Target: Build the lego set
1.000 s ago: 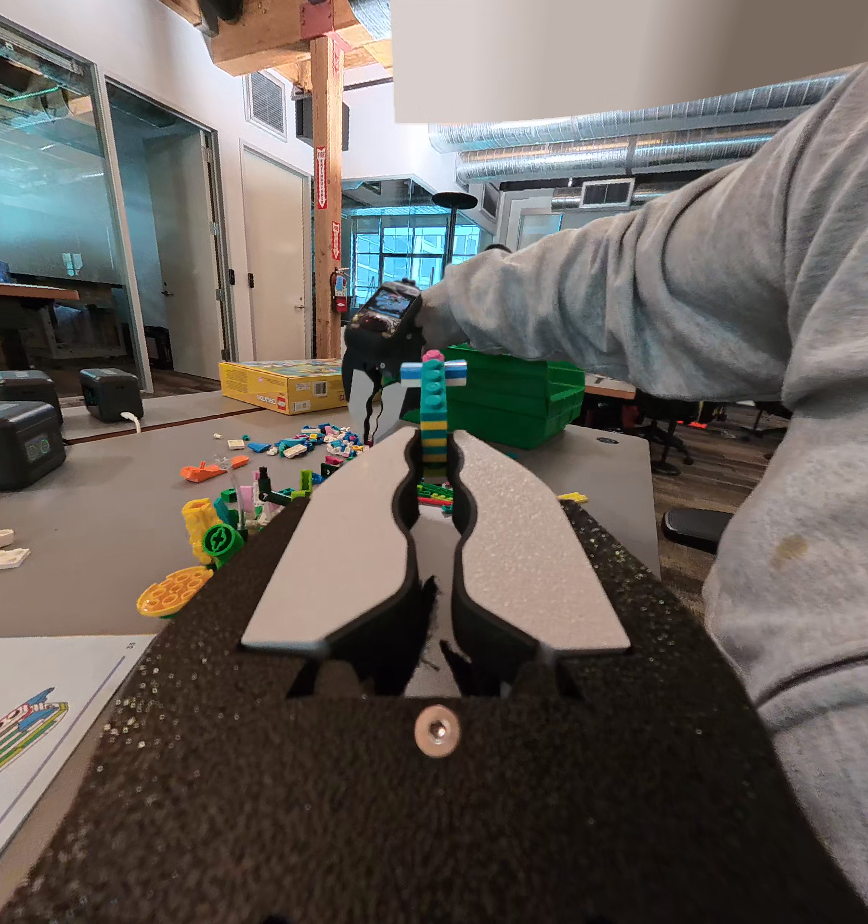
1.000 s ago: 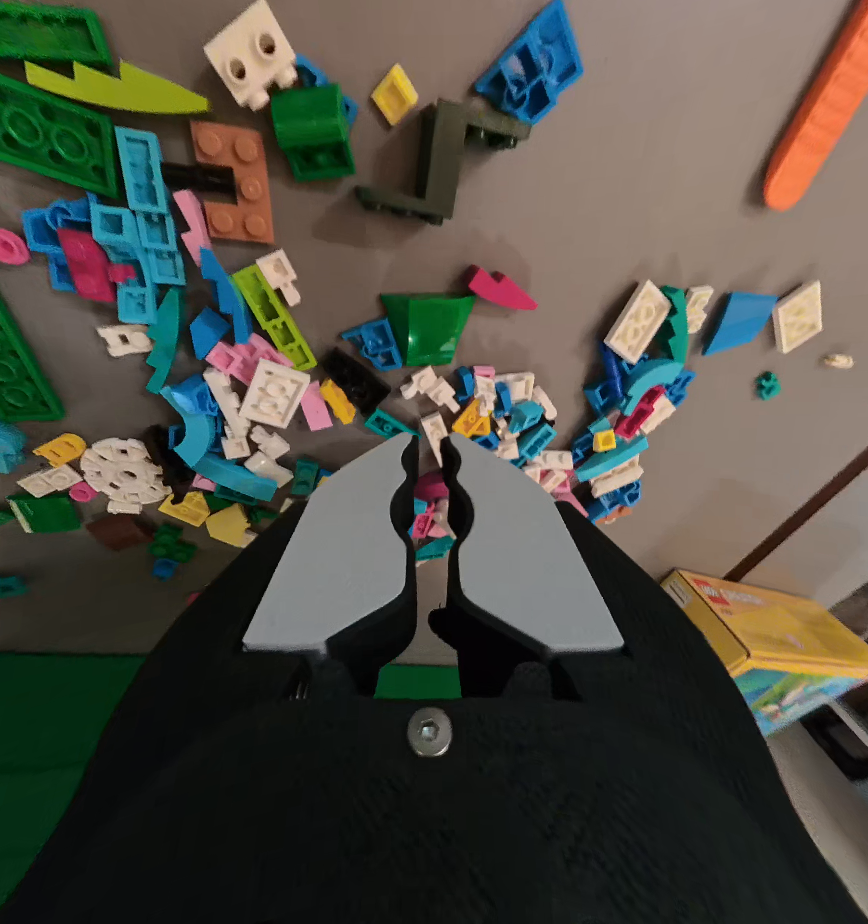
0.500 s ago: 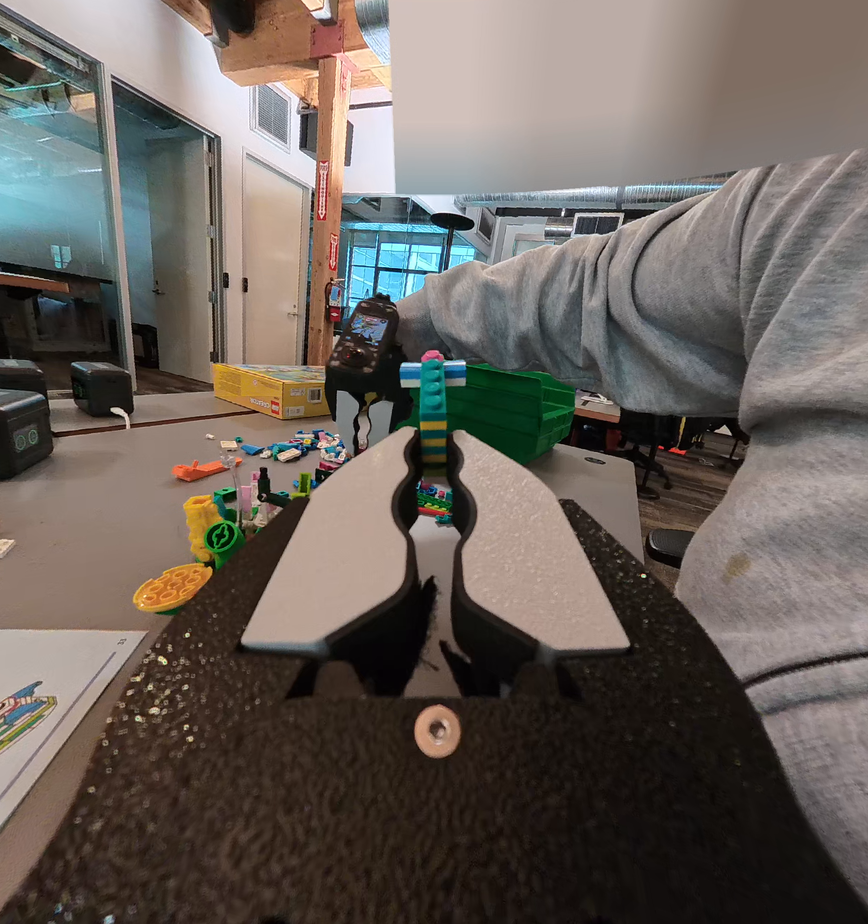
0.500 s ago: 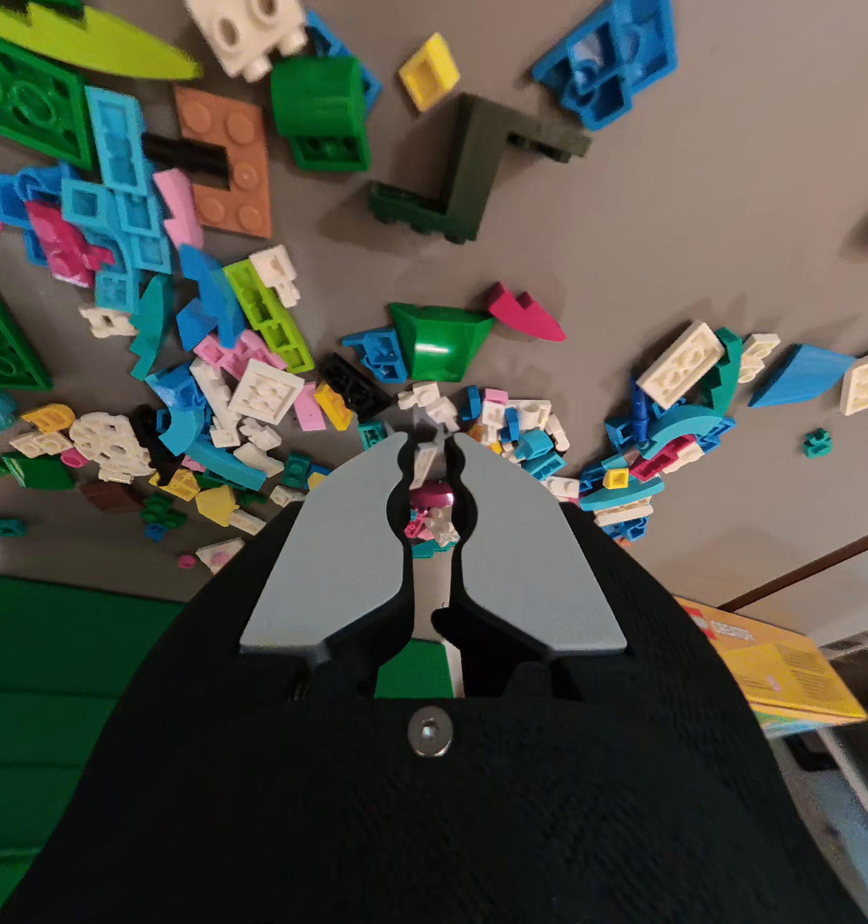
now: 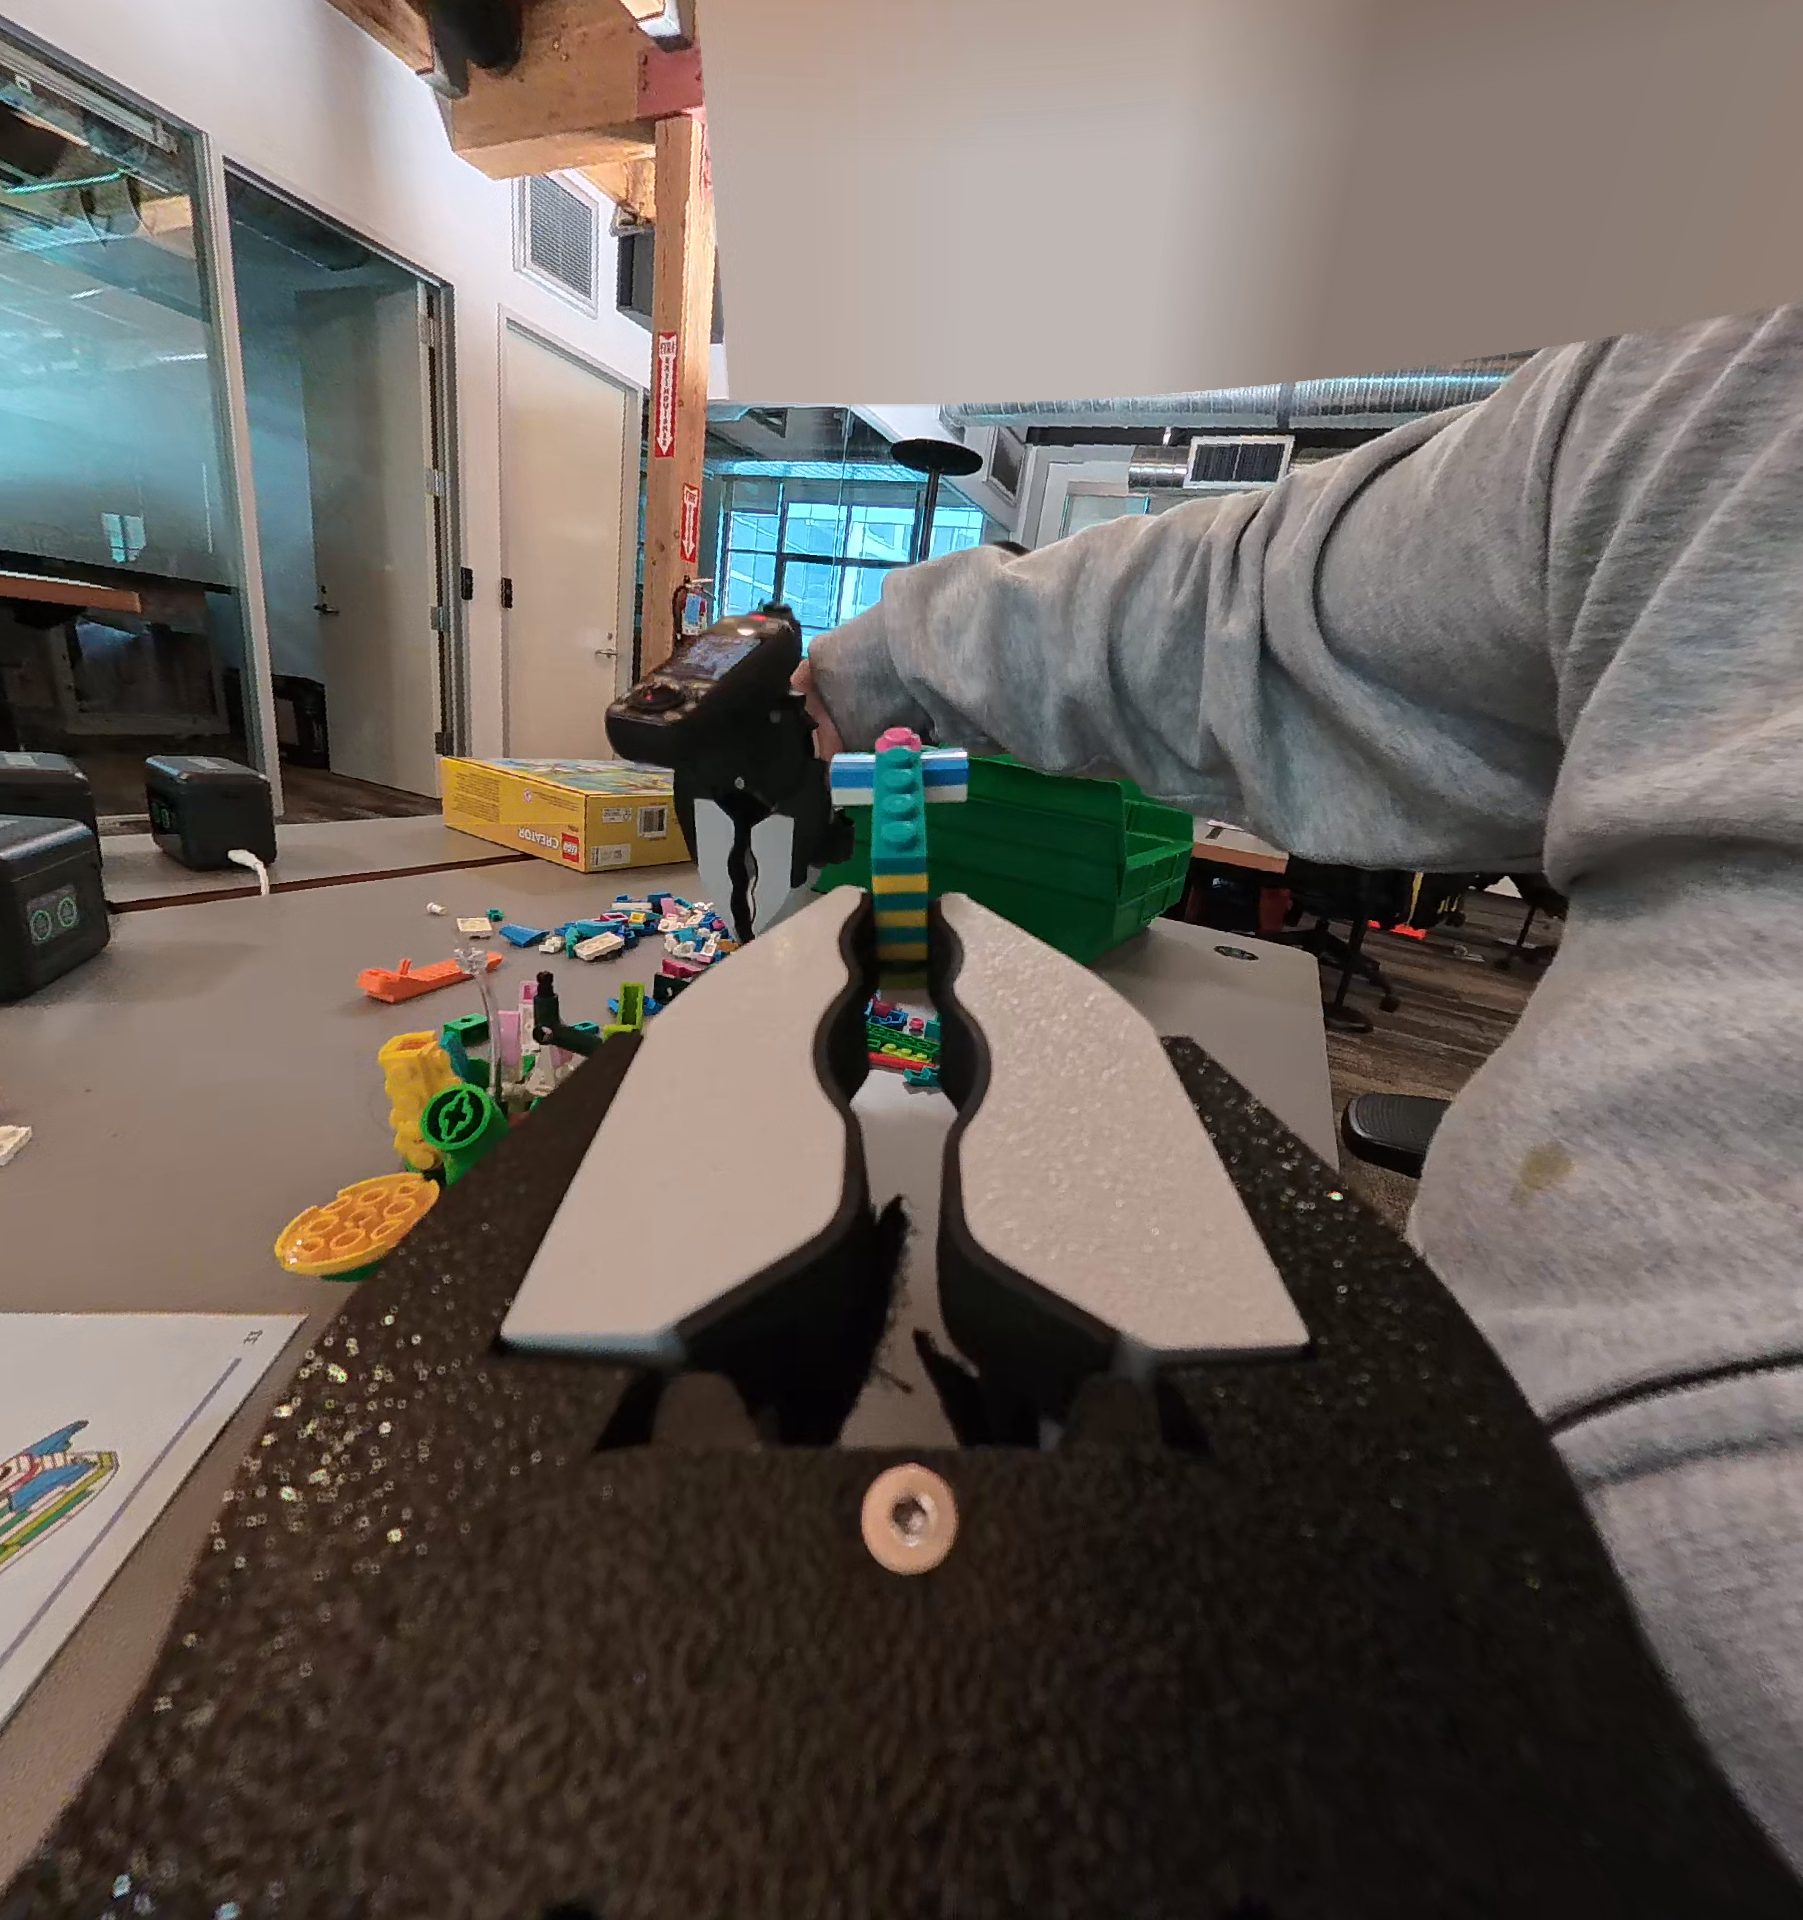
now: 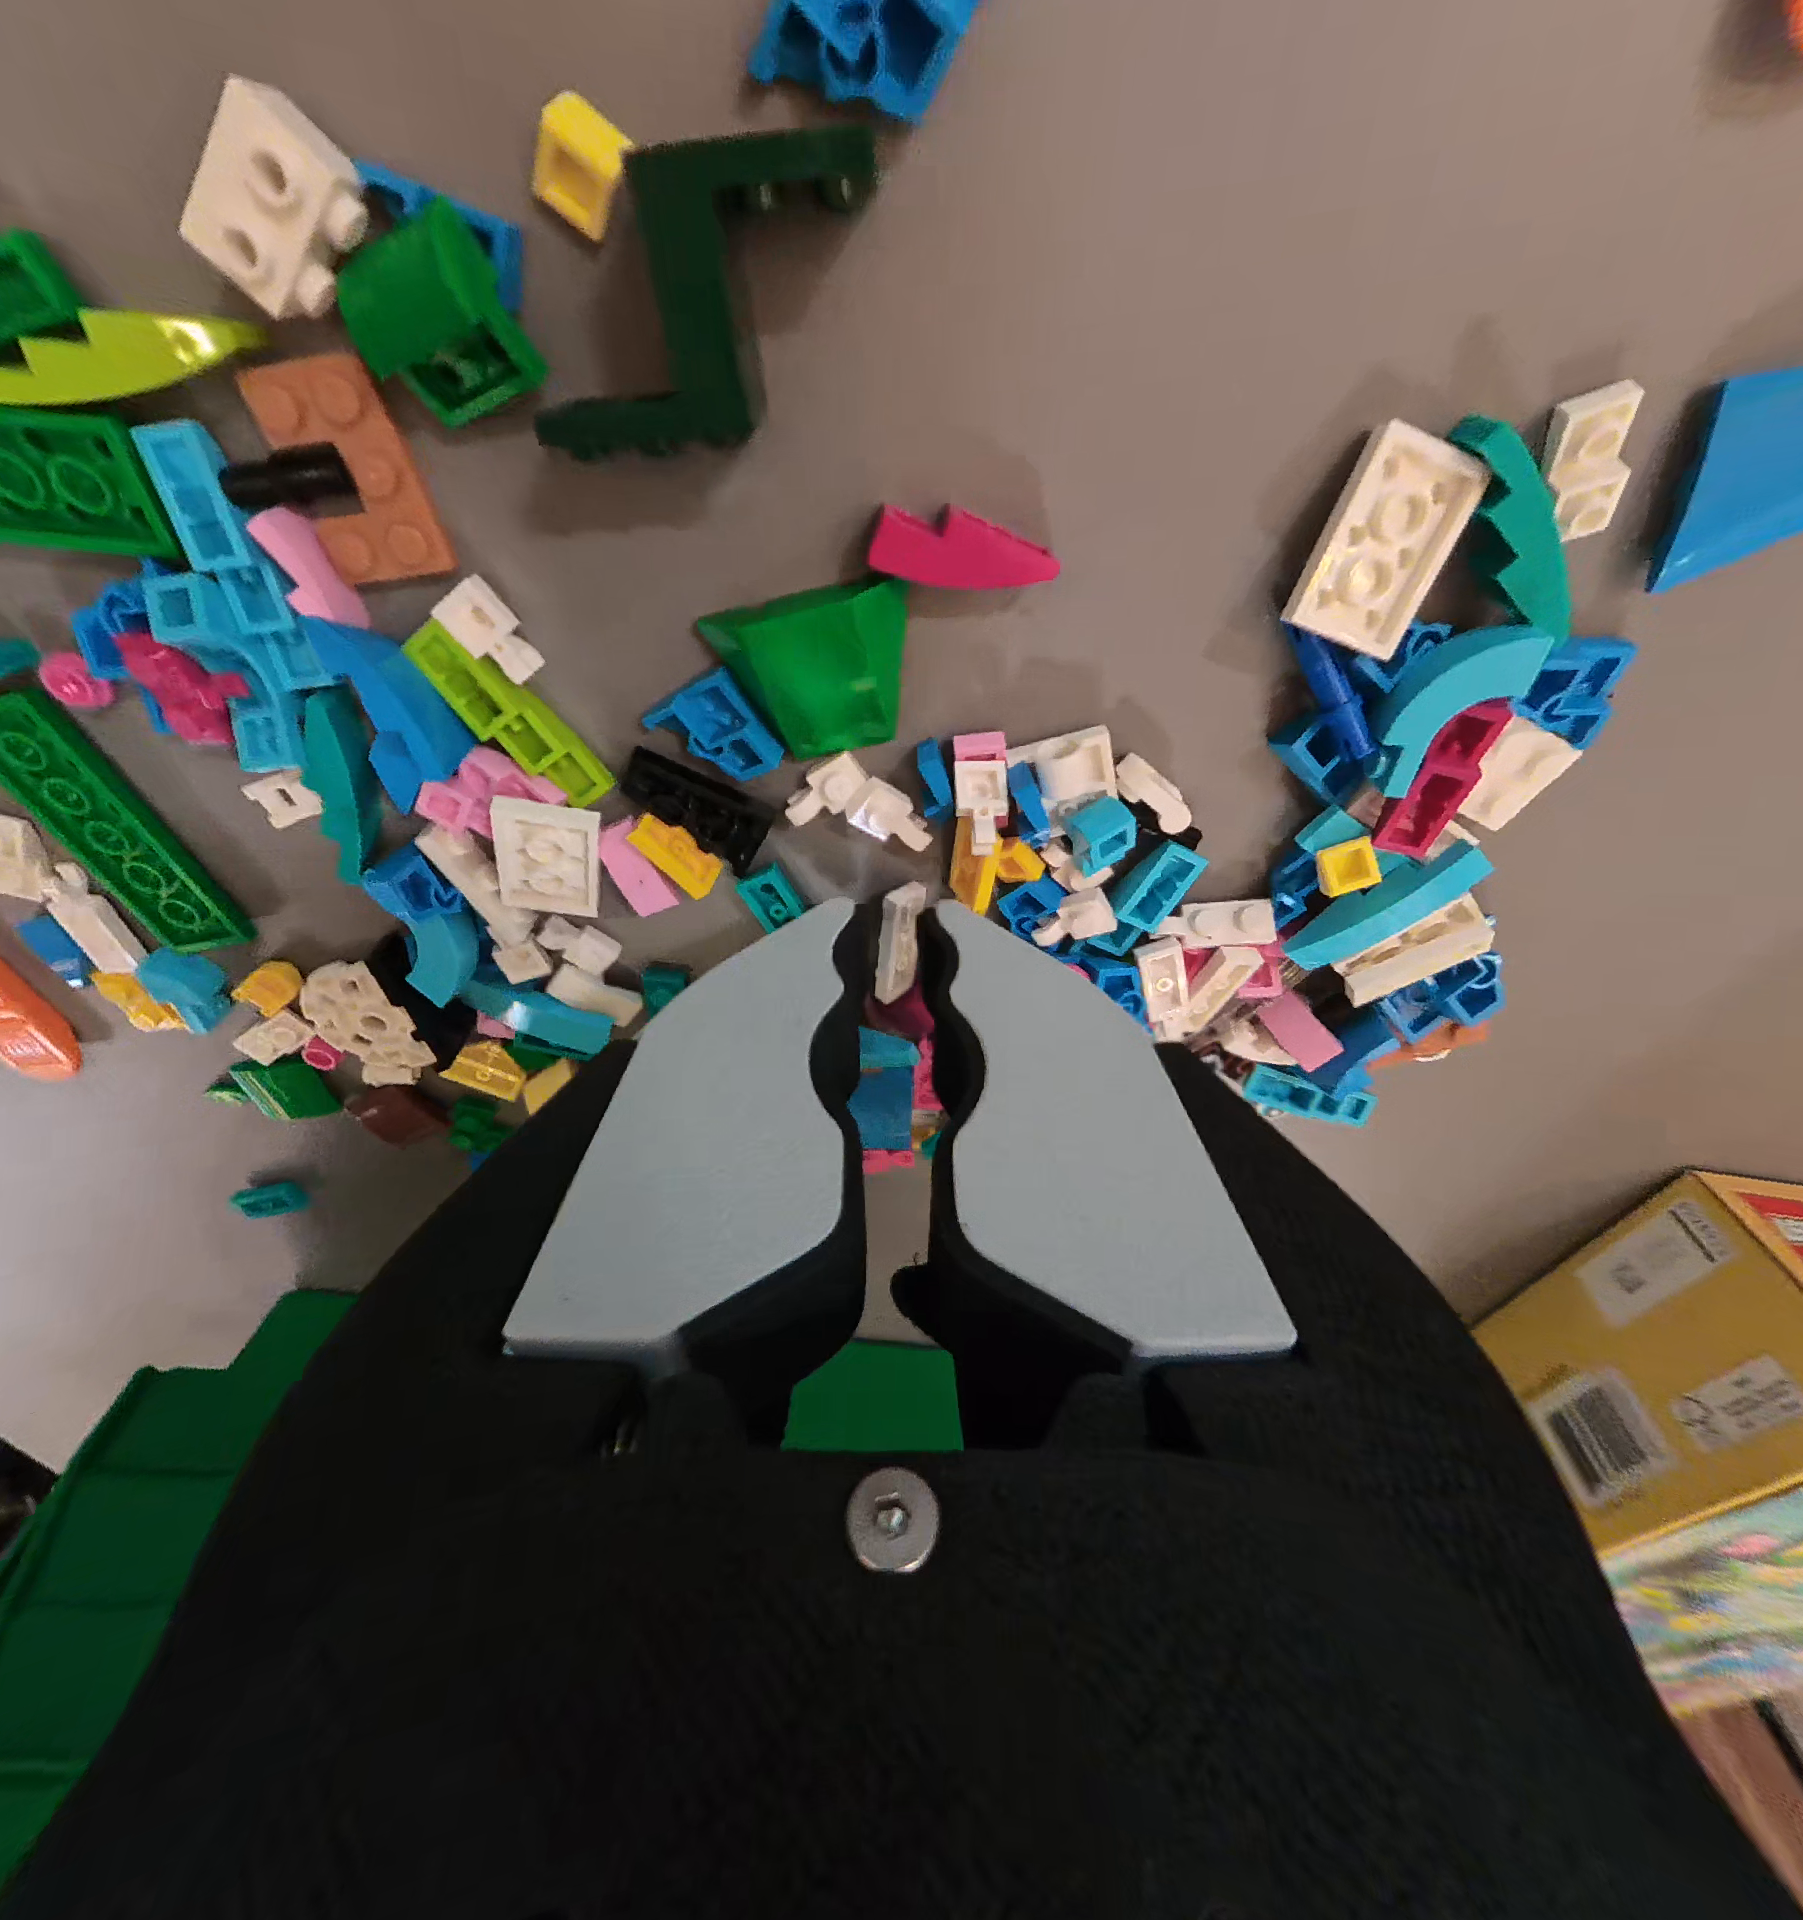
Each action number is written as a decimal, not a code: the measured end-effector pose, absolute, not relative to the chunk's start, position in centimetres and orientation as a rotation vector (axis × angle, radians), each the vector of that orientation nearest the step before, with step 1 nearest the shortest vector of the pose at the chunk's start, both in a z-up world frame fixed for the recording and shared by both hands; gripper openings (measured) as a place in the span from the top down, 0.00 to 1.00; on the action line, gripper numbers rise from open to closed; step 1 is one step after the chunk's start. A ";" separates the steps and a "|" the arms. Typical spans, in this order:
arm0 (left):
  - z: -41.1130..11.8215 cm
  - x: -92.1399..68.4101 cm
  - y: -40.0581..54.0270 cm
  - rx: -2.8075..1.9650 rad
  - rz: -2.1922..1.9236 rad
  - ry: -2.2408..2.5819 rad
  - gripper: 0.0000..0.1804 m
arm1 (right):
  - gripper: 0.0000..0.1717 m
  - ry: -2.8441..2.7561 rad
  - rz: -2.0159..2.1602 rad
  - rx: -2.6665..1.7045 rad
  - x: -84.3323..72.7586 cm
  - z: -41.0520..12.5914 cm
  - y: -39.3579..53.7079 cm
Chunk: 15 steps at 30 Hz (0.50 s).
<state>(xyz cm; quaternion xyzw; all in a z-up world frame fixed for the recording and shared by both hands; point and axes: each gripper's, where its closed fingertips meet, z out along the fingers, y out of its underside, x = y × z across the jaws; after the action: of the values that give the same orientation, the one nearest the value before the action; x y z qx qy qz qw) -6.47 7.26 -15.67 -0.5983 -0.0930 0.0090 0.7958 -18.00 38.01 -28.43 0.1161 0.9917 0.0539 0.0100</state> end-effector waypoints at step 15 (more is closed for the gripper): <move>-15.7 -6.1 7.4 -1.304 0.060 -0.172 0.96 | 0.98 2.199 -1.255 1.087 -15.7 -18.3 26.1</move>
<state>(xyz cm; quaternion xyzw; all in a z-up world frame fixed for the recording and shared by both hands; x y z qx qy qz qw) -6.07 7.44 -15.75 -0.6058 -0.0798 0.0278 0.7911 -15.72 26.06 -18.26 0.3870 0.7834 -0.4469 0.1920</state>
